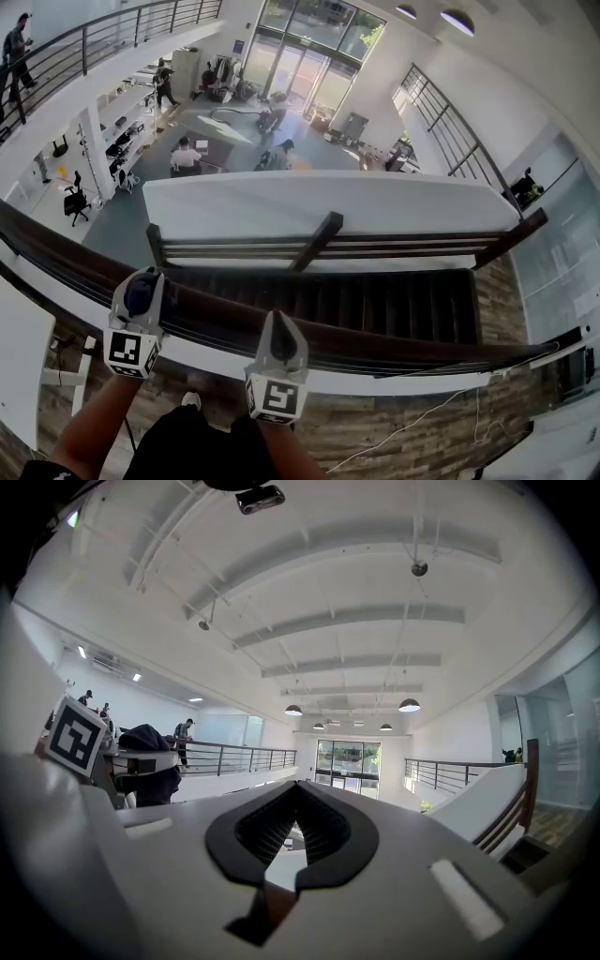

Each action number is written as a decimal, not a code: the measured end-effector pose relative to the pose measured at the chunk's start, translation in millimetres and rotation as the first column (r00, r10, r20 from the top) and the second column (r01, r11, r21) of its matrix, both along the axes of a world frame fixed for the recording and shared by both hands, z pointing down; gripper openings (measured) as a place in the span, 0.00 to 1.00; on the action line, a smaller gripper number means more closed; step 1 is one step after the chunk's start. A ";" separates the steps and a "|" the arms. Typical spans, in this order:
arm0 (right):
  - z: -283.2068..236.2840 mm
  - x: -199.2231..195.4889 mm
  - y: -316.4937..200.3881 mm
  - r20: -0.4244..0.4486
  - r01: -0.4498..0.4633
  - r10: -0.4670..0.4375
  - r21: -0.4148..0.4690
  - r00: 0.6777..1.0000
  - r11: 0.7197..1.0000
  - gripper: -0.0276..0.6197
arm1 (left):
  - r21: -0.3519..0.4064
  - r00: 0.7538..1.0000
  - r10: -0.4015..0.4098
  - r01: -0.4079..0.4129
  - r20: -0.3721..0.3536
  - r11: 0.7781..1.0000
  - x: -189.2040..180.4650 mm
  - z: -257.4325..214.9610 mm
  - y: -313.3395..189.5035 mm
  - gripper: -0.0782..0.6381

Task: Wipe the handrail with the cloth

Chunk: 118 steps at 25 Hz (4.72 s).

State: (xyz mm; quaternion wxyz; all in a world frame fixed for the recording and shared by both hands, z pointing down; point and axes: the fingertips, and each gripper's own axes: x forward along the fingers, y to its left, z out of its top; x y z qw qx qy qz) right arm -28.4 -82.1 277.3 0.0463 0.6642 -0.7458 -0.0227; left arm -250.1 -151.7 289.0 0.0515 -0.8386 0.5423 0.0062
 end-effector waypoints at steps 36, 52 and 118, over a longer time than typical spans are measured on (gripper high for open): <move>36.1 -27.9 -4.4 0.004 0.095 -0.095 -0.062 0.995 0.994 0.05 | -0.080 0.994 0.025 -0.017 0.102 0.997 -10.2 71.9 -37.6 0.19; 42.4 12.9 4.6 0.020 0.077 -0.076 -0.080 0.997 0.994 0.05 | -0.062 0.989 0.041 -0.032 0.144 0.998 41.8 72.3 -26.1 0.19; 49.4 112.8 20.6 0.020 0.130 -0.129 -0.049 0.991 0.990 0.05 | -0.057 0.995 0.050 -0.044 0.092 0.997 160.8 73.1 5.0 0.20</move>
